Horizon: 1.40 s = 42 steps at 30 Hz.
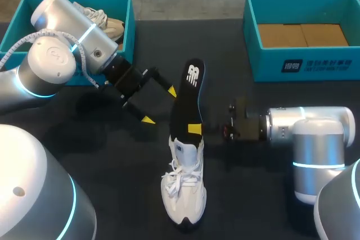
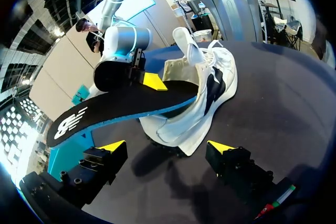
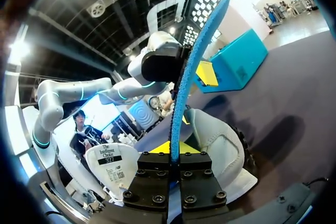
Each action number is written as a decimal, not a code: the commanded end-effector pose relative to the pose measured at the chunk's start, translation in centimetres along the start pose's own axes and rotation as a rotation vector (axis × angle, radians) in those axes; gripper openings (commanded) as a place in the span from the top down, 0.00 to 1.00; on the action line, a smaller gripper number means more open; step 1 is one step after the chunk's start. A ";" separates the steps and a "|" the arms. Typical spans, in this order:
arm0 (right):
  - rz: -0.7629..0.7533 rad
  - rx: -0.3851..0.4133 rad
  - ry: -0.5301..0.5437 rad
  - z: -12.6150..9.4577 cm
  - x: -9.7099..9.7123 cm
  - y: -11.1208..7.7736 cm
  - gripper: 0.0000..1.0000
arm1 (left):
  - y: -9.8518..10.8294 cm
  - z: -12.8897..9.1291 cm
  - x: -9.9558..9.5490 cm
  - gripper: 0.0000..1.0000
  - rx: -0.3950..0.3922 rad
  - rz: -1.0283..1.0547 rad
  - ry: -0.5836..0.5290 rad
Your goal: Take the shoe out of the shoebox, open the shoe tongue, remove and reinsert the insole, then place the shoe into the shoebox
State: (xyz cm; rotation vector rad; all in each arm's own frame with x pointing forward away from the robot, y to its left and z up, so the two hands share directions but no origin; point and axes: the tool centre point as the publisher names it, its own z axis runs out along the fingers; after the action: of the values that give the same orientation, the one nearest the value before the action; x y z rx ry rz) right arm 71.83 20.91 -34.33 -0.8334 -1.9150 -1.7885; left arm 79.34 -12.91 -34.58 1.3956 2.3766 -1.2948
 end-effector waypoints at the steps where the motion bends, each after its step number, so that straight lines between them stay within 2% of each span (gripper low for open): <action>1: 0.003 0.000 0.002 0.3 0.0 -0.9 1.00 | 0.1 0.1 -0.1 0.00 -0.001 0.000 0.004; 19: 0.028 0.047 0.011 0.3 0.6 -2.5 1.00 | 0.1 0.1 -0.1 0.00 -0.001 0.000 0.004; 42: 0.029 0.091 0.056 0.4 0.9 -3.6 1.00 | 0.1 0.1 -0.1 0.00 -0.001 0.000 0.004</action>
State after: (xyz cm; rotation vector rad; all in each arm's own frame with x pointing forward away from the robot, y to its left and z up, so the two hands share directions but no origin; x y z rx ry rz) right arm 69.45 21.21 -35.66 -0.7713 -1.9199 -1.6855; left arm 79.34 -12.91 -34.58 1.3956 2.3766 -1.2948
